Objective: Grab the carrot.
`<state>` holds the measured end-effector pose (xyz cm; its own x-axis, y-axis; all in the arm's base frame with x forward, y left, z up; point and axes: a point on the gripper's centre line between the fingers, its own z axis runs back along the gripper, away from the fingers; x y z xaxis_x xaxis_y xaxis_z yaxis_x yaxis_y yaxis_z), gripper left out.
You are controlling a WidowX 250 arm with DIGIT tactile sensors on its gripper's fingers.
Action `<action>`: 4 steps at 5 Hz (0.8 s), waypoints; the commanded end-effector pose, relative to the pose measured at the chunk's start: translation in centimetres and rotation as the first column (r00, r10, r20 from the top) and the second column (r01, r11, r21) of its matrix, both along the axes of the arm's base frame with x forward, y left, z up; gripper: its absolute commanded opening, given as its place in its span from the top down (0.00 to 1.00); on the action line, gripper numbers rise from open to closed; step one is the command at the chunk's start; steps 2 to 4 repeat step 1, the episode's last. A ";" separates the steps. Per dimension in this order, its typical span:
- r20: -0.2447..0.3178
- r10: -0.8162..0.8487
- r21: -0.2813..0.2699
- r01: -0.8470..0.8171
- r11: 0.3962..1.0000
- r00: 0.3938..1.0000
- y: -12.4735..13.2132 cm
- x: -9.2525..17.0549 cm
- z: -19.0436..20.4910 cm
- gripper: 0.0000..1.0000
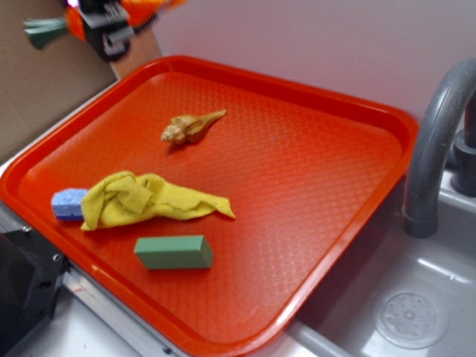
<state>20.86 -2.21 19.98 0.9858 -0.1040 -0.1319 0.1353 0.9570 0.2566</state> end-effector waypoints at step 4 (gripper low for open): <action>0.153 0.034 -0.060 -0.025 0.998 0.988 -1.0 -0.6 1.3 1.00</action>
